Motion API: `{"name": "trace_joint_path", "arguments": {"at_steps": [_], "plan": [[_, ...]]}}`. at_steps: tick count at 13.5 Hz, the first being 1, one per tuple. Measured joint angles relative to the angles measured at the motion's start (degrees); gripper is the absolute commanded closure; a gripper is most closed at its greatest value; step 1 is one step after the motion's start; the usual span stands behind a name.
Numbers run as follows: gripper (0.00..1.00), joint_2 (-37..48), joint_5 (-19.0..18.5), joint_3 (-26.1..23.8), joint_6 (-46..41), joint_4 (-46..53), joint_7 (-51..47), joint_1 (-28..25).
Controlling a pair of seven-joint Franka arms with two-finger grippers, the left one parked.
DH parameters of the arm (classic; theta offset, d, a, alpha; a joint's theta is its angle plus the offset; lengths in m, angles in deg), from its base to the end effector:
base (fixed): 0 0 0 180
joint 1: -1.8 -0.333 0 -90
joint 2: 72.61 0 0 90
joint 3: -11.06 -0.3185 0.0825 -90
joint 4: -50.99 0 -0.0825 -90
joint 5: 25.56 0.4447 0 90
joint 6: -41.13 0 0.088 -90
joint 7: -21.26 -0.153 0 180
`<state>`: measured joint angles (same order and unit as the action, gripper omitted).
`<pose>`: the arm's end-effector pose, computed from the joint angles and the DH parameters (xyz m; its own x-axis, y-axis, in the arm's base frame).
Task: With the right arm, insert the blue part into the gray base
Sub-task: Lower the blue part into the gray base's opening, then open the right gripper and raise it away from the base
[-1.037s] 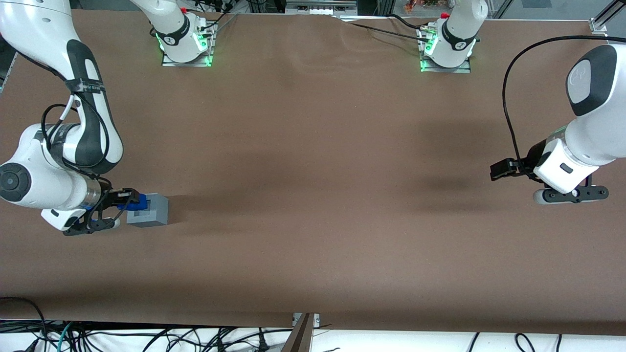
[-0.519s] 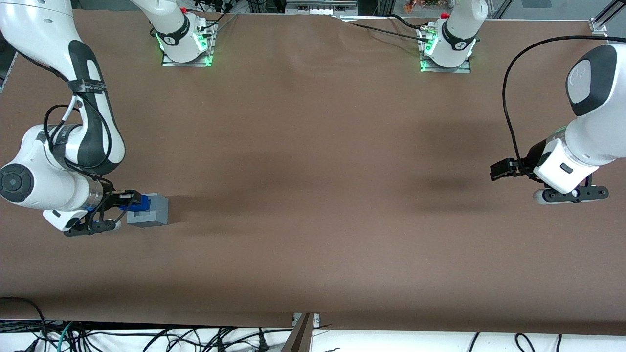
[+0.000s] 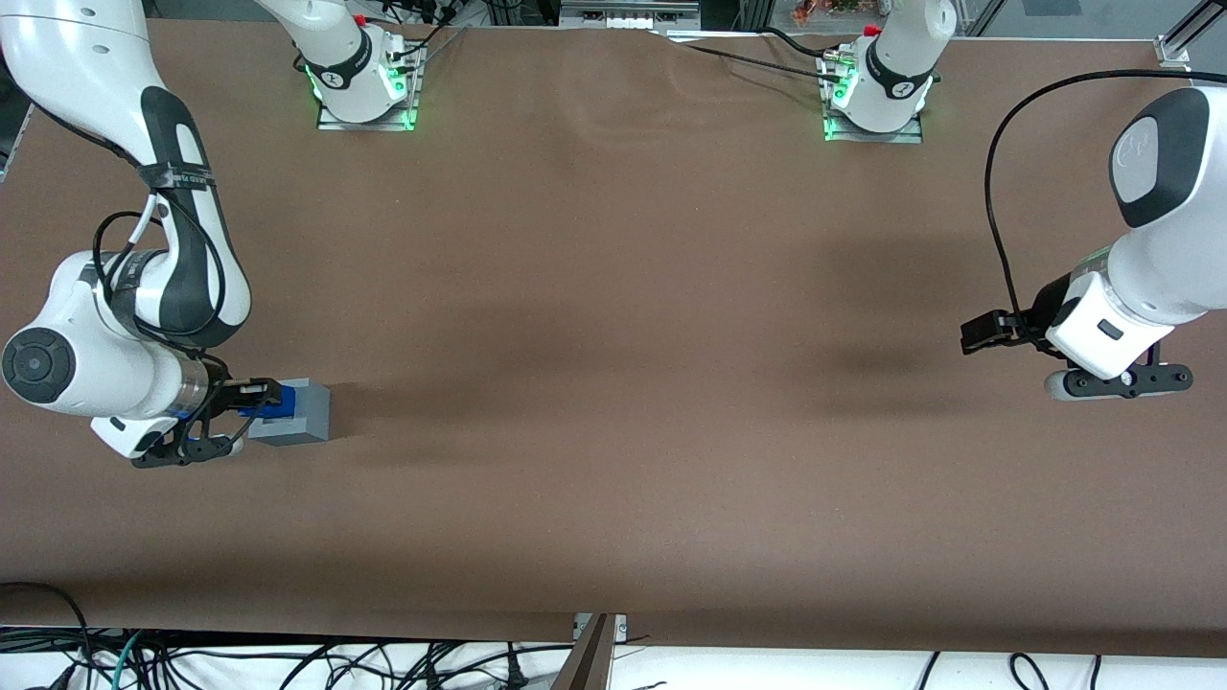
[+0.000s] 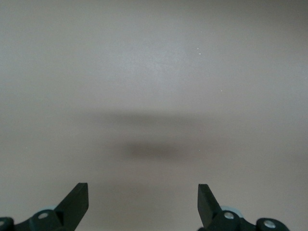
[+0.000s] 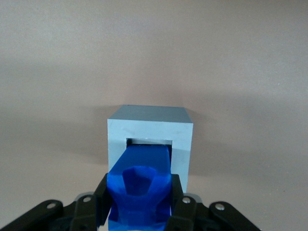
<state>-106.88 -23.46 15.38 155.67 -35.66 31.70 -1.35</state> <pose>0.7420 -0.0060 0.2312 0.9819 0.1544 -0.1095 0.1543 -0.9880 -0.0090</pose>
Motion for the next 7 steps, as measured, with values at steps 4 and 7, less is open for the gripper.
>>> {"name": "trace_joint_path", "arguments": {"at_steps": [4, 7], "plan": [[0.66, -1.47, 0.0, -0.09, 2.19, 0.87, 0.0, -0.04], [0.52, -2.17, 0.01, -0.12, 2.18, 2.07, 0.0, -0.05]]}}
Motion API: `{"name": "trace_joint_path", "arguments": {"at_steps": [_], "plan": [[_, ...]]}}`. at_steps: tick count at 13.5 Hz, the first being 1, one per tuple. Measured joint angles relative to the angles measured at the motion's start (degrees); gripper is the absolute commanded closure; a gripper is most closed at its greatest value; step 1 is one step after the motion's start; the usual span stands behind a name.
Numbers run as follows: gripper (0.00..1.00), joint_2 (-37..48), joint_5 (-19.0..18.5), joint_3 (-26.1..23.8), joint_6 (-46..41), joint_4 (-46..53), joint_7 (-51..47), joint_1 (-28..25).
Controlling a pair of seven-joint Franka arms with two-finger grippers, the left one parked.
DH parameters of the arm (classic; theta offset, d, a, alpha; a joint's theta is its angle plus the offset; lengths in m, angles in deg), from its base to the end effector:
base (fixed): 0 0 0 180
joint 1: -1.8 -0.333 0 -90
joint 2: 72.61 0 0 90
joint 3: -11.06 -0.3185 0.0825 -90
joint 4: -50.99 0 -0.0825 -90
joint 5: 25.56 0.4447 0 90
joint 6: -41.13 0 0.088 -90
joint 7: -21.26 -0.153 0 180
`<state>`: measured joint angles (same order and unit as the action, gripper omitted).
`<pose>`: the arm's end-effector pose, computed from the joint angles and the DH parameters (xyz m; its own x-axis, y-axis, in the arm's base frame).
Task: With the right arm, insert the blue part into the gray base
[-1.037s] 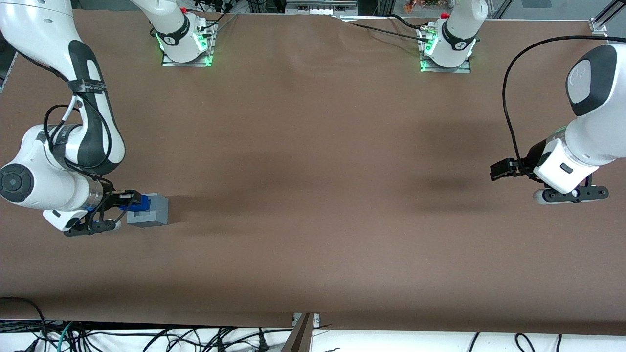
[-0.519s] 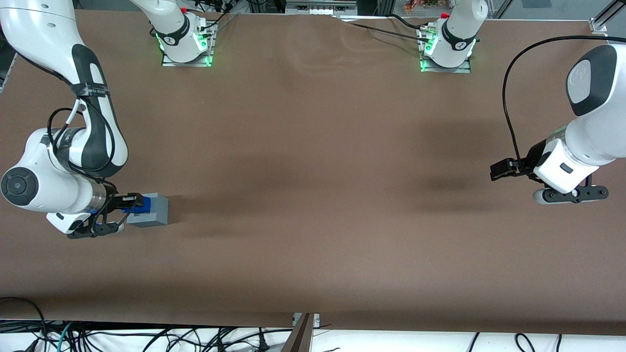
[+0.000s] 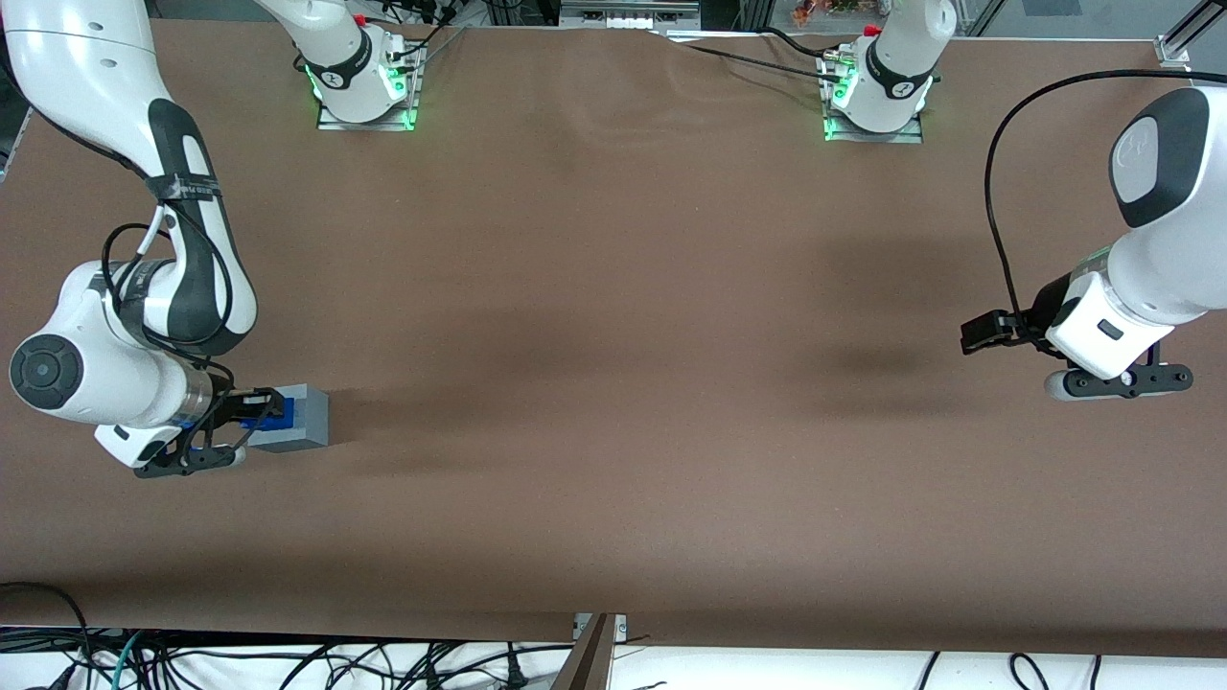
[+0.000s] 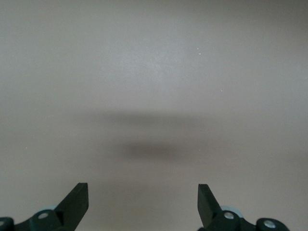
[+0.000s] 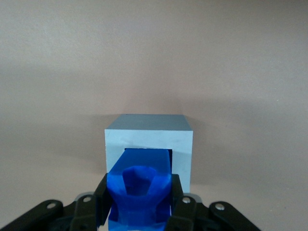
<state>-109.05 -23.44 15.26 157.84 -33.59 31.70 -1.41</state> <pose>0.7556 -0.0034 0.2235 0.9845 0.1587 -0.0743 0.1590 -0.9873 -0.0017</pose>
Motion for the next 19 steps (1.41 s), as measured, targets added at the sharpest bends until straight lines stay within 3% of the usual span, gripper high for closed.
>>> {"name": "trace_joint_path", "arguments": {"at_steps": [1, 2, 11, 16, 19], "plan": [[0.08, -0.06, 0.01, 0.0, 0.01, 0.08, 0.0, 0.0], [0.0, -0.09, 0.03, 0.0, 0.02, 0.1, -0.04, 0.0], [0.0, 3.76, 0.79, -0.04, -3.61, 2.45, -0.91, -0.31], [0.0, 17.78, 0.84, -0.15, -17.68, 2.81, -3.32, -0.85], [0.0, 27.77, 0.86, -0.14, -19.67, -4.85, -3.51, -0.84]]}}
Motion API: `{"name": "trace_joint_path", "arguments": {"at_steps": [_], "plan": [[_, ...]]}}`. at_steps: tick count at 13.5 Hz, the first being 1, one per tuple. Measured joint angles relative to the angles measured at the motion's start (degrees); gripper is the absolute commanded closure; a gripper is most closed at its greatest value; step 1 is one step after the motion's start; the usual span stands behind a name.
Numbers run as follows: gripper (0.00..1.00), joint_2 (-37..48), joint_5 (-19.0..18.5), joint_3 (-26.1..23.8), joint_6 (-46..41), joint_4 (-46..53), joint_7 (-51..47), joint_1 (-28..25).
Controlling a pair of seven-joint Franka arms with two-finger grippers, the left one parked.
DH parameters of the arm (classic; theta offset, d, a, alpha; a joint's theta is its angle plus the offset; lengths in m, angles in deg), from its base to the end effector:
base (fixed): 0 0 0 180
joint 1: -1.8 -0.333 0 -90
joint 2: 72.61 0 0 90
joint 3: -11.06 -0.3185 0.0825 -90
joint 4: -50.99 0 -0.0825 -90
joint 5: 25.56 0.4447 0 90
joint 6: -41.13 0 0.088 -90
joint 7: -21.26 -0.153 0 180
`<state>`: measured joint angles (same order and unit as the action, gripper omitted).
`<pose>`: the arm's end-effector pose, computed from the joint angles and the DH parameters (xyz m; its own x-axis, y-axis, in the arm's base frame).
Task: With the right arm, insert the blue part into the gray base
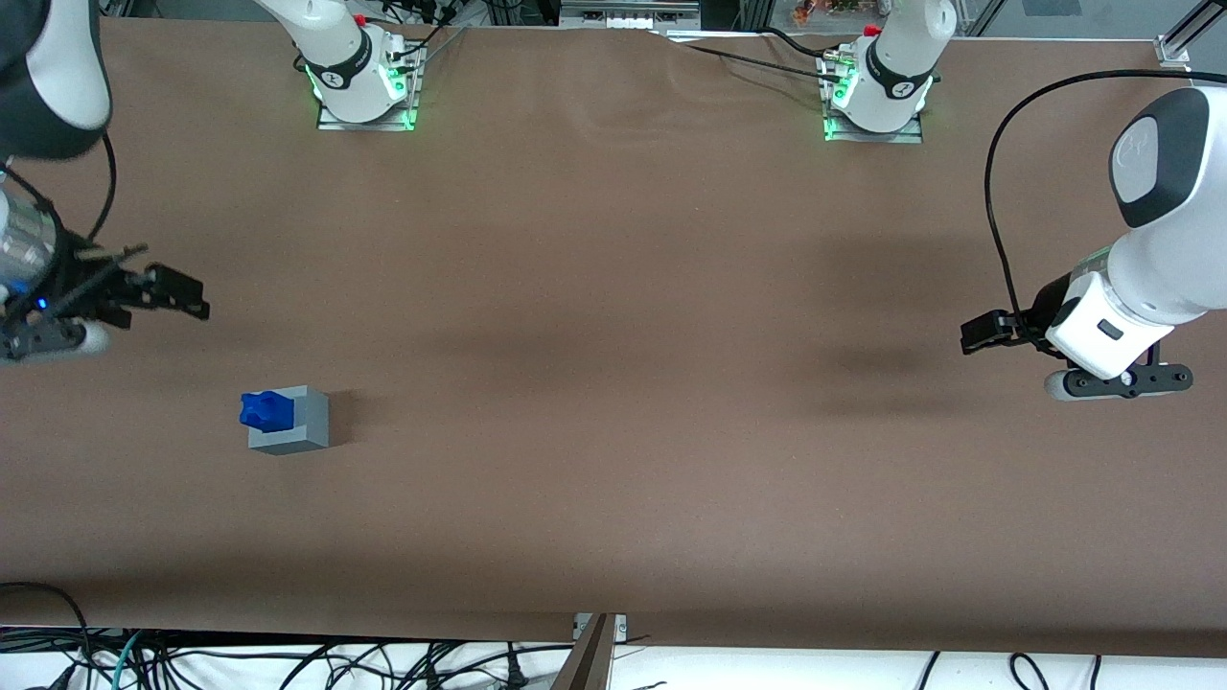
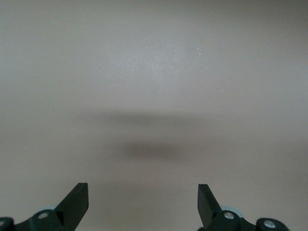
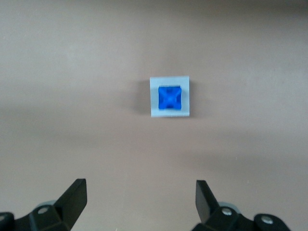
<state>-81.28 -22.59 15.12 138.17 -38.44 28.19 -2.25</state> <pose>0.6666 0.0095 0.5002 0.9933 0.1147 -0.0132 0.1140 -0.9926 -0.0425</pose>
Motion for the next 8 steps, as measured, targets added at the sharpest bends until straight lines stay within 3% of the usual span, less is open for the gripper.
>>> {"name": "trace_joint_path", "arguments": {"at_steps": [3, 8], "plan": [[0.0, 5.81, 0.0, -0.04, -0.6, -6.72, 0.0, -0.01], [0.0, 6.49, -0.03, -0.13, -0.98, -7.16, 0.07, -0.05]]}}
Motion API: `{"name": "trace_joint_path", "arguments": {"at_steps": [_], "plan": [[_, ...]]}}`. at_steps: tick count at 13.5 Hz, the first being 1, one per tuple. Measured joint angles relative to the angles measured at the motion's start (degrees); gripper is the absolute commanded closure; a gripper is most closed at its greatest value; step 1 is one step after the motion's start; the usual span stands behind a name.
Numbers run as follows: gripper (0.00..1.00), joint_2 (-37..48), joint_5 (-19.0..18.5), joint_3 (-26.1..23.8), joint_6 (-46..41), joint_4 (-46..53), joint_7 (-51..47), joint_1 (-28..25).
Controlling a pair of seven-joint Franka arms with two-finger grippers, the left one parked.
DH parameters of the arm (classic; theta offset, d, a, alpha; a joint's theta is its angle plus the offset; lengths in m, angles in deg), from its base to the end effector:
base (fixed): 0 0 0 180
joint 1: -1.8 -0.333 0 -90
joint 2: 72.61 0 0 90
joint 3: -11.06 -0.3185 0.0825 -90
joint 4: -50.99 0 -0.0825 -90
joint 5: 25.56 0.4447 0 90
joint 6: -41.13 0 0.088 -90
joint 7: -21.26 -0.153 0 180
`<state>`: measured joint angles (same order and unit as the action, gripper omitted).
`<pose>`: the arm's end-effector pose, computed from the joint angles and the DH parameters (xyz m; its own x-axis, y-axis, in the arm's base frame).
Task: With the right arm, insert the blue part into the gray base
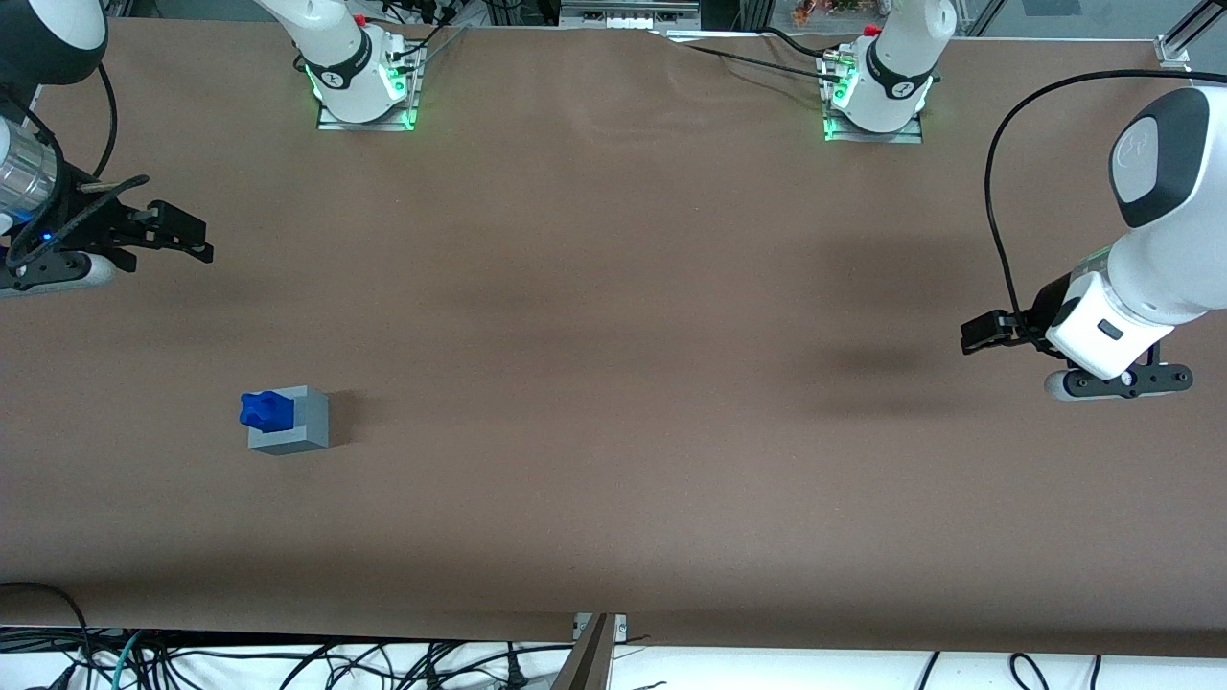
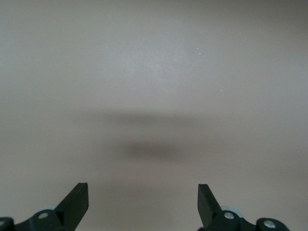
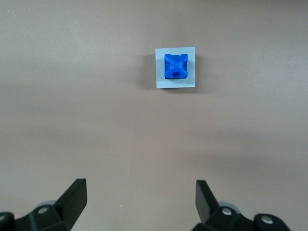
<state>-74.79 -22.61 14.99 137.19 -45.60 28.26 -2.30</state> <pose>0.6273 0.0097 0.5051 0.9920 0.1192 -0.0411 0.1169 -0.9917 -0.0537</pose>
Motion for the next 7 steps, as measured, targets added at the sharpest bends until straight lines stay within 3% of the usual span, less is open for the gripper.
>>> {"name": "trace_joint_path", "arguments": {"at_steps": [7], "plan": [[0.0, 0.0, -0.82, -0.69, -0.89, 1.05, 0.0, -0.25]]}}
